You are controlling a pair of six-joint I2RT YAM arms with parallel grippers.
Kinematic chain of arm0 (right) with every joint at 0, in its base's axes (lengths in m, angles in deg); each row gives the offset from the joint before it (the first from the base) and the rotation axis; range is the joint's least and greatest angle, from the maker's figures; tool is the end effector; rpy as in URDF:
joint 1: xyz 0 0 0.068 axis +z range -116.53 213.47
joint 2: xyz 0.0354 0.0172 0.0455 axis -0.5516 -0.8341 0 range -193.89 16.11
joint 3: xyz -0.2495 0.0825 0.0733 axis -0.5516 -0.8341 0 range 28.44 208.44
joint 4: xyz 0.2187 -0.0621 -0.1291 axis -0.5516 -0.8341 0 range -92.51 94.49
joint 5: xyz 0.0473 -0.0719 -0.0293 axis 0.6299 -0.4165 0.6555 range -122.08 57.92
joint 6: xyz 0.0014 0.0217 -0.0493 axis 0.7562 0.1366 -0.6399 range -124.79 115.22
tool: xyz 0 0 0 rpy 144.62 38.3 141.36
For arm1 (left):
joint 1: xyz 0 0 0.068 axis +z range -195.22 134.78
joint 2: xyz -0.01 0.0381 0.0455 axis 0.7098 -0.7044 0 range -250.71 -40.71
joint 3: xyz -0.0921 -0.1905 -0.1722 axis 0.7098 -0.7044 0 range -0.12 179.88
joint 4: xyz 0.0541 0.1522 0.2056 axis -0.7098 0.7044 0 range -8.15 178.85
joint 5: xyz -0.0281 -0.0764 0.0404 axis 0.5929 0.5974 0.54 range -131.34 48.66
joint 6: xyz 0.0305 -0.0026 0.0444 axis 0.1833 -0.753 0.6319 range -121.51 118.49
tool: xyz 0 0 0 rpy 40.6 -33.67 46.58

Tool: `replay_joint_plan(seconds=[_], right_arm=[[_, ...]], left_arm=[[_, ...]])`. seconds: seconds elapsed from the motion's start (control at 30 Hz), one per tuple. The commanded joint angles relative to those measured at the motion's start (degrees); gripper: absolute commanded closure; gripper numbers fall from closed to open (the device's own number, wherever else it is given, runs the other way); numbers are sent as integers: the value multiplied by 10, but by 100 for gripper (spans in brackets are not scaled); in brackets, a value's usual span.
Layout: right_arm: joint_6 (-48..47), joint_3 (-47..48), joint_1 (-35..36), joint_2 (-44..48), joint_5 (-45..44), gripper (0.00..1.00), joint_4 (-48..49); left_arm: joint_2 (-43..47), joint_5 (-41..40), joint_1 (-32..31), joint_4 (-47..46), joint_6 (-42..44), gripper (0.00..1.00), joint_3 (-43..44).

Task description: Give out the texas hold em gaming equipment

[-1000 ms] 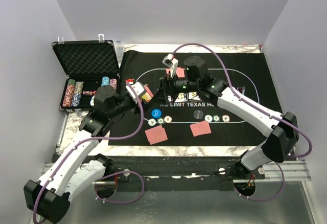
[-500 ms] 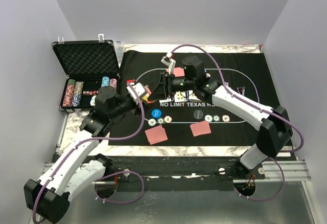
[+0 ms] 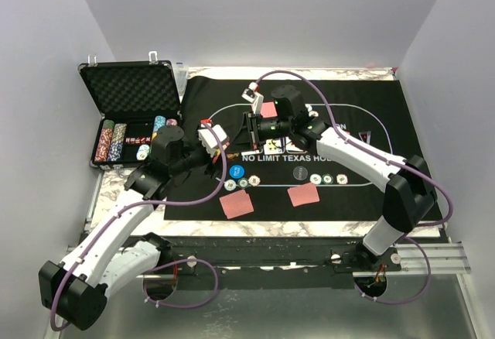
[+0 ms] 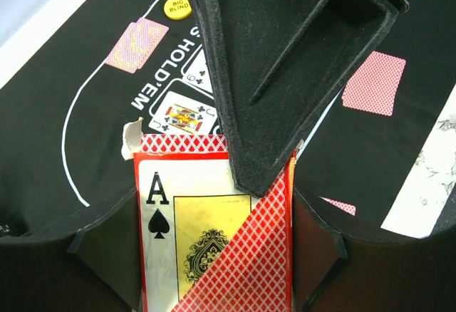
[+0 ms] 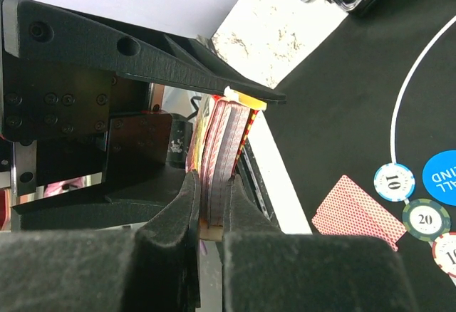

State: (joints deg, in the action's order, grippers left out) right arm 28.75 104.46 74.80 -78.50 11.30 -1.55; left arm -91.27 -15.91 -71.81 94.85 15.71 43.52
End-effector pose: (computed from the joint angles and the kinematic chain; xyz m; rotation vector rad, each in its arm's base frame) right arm 0.2718 0.2715 0.3139 -0.7016 2.1324 1.5353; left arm 0.1743 -0.1042 0.3112 0.9856 1.6469 -0.5350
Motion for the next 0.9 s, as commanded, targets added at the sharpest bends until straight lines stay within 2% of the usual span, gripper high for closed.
replay_joint_plan(seconds=[0.0, 0.13, 0.27, 0.33, 0.47, 0.63, 0.77, 0.83, 0.87], right_arm=[[-26, 13, -14, -13, -2, 99, -22], [-23, 7, -13, -13, 1, 99, -14], [-22, 6, -14, -11, -4, 100, -13], [-22, 6, -14, -10, -5, 99, -13], [-21, 6, -15, -10, -6, 99, -16], [-19, 8, -17, -8, -5, 99, -14], [-17, 6, -17, -7, -5, 99, -15], [-17, 6, -18, -6, -5, 99, -16], [-17, 5, -17, -7, -6, 99, -16]], left_arm=[[-9, 2, 0, 31, 20, 38, 46], [-29, 16, -1, 45, 25, 19, 62], [-40, 26, -2, 53, 32, 16, 70], [-42, 33, -2, 52, 37, 18, 69], [-51, 35, -2, 62, 45, 28, 73], [-69, 28, -2, 80, 47, 24, 81], [-78, 20, -2, 81, 49, 25, 85], [-82, 14, -2, 82, 48, 33, 89], [-82, 13, -2, 82, 48, 41, 90]])
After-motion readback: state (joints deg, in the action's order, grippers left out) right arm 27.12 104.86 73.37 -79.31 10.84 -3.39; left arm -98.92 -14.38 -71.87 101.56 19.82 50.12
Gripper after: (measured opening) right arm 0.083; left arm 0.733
